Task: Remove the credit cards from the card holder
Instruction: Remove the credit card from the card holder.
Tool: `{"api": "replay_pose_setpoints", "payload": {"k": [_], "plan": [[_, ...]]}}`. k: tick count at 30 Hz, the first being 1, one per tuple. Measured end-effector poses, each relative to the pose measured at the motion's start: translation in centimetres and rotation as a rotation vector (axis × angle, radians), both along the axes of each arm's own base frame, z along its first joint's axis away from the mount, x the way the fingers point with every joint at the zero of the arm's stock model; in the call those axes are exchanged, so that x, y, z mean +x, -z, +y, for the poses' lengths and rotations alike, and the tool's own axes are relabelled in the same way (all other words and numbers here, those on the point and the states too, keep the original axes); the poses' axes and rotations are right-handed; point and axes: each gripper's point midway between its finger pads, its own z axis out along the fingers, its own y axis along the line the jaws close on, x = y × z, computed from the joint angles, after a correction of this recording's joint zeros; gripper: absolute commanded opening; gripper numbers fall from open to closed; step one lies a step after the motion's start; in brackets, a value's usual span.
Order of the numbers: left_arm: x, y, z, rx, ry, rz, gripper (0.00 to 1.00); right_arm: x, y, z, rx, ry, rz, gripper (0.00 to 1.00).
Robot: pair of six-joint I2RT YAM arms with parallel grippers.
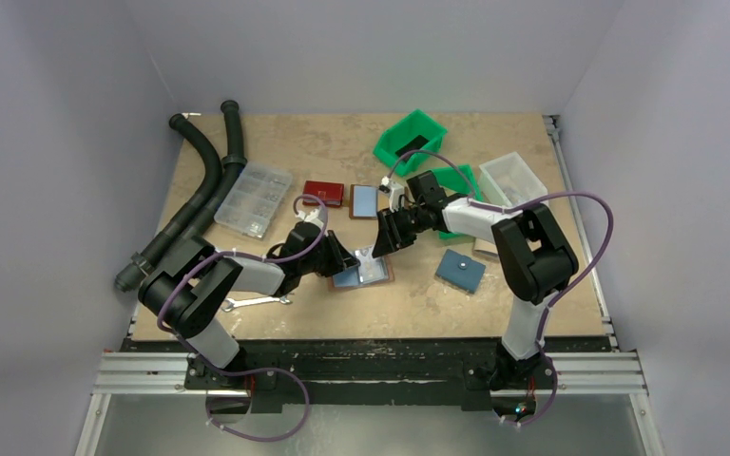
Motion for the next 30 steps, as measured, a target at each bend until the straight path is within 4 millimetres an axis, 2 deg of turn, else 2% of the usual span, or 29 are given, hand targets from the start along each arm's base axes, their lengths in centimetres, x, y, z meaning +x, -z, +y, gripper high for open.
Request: {"api": "replay_pose_setpoints", "payload": {"k": [6,8,17,21,30], "plan": [[-0.02,-0.01,0.0,-0.006,-0.005,0.002,0.04,0.03,-0.03,0.04,-0.001,0.015,0.013,0.43],[-0.02,0.0,0.01,-0.007,-0.006,0.002,0.0,0.02,-0.06,0.06,-0.001,0.021,0.02,0.44],[-0.05,0.1,0.22,-0.029,-0.04,0.01,0.0,0.06,-0.23,0.24,0.006,0.046,0.044,0.46],[-0.06,0.12,0.31,-0.041,-0.056,0.013,0.0,0.06,-0.3,0.3,0.009,0.055,0.053,0.51],[-0.18,0.18,0.58,-0.067,-0.09,0.021,0.0,0.03,-0.47,0.47,0.018,0.062,0.065,0.51]]}}
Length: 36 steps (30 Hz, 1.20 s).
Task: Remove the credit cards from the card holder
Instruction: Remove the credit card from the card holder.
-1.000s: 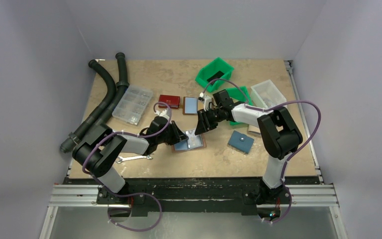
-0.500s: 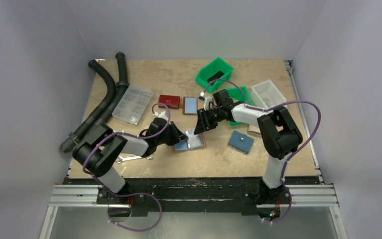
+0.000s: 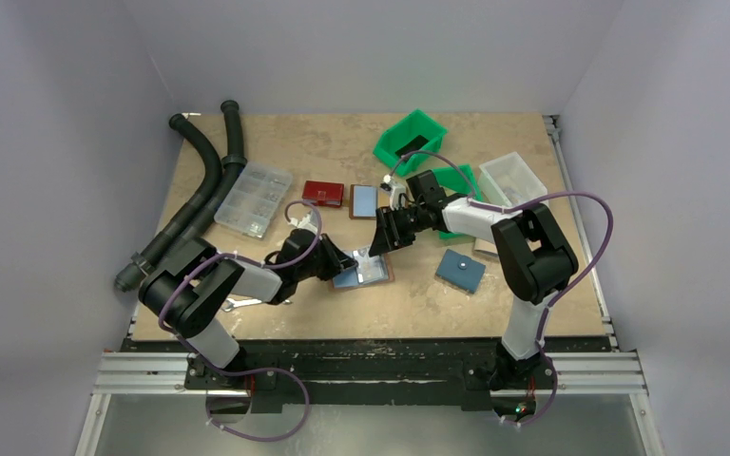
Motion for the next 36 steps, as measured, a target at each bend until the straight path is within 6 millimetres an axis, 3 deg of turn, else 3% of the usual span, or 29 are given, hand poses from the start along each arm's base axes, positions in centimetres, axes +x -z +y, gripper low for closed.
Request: {"api": "replay_pose_setpoints", "payload": {"k": [28,36], "plan": [[-0.4,-0.1,1.1,0.03,-0.038,0.001,0.0,0.4,0.6,0.0,-0.009,0.012,0.0,0.43],[-0.7,-0.5,1.2,0.032,-0.025,-0.008,0.32,0.4,0.6,0.0,-0.011,0.012,-0.002,0.43]]}}
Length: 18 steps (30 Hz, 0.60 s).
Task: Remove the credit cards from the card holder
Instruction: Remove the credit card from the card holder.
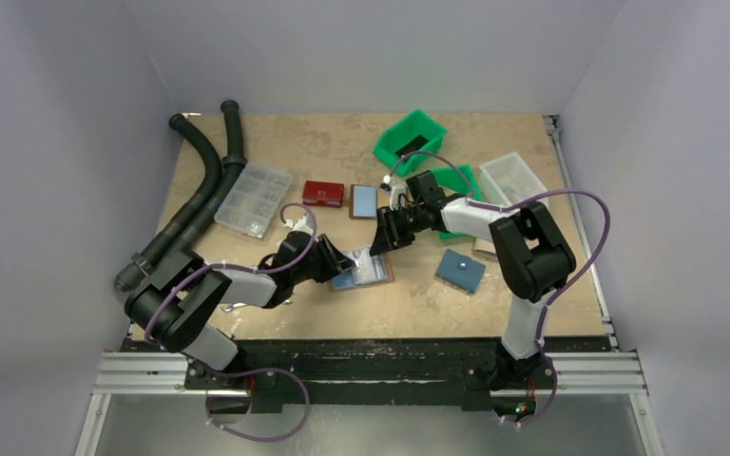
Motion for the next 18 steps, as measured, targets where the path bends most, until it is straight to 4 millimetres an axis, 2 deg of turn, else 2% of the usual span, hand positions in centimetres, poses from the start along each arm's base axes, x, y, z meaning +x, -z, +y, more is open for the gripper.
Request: {"api": "replay_pose_setpoints", "payload": {"k": [5,18], "plan": [[-0.09,-0.47,-0.27,-0.012,0.013,-0.01,0.4,0.01,0.01,-0.01,-0.001,-0.001,-0.002,0.43],[-0.17,-0.58,-1.03,-0.044,0.046,-0.018,0.4,0.0,0.01,0.0,-0.001,-0.002,-0.003,0.42]]}}
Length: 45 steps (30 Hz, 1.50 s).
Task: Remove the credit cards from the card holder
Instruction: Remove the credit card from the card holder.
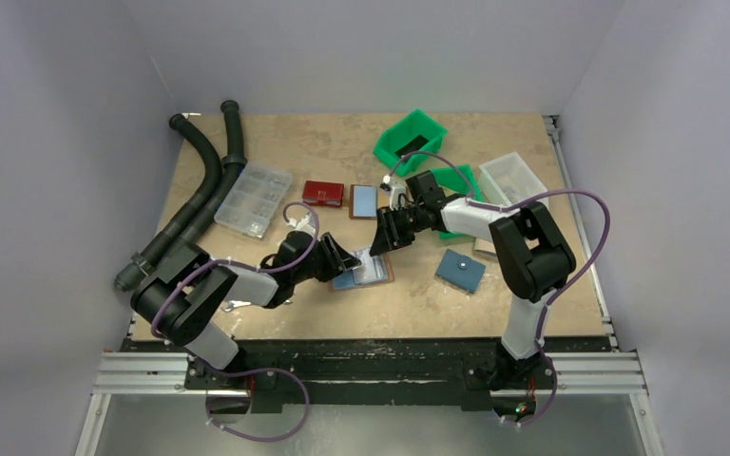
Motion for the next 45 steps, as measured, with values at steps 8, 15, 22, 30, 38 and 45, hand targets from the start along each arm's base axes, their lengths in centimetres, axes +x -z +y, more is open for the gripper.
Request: {"api": "replay_pose_setpoints", "payload": {"k": [8,15,22,30,38,45], "plan": [[-0.2,0.1,-0.4,-0.037,0.016,-0.007,0.39,0.5,0.6,-0.1,-0.023,0.006,-0.002,0.29],[-0.4,0.1,-0.3,-0.047,0.01,-0.003,0.39,1.0,1.2,-0.3,-0.058,0.013,-0.005,0.19],[-0.4,0.0,-0.1,-0.069,-0.009,0.005,0.38,1.2,1.4,-0.5,-0.09,0.008,-0.013,0.16],[-0.6,0.5,0.2,-0.09,-0.033,0.04,0.26,1.3,1.5,-0.1,-0.158,-0.028,-0.076,0.14],[-0.7,0.9,0.0,-0.102,-0.032,0.062,0.14,1.7,1.4,0.7,-0.206,-0.062,-0.153,0.13],[-0.5,0.9,-0.2,-0.118,-0.032,0.06,0.0,1.7,1.4,0.7,-0.216,-0.079,-0.168,0.13]]}}
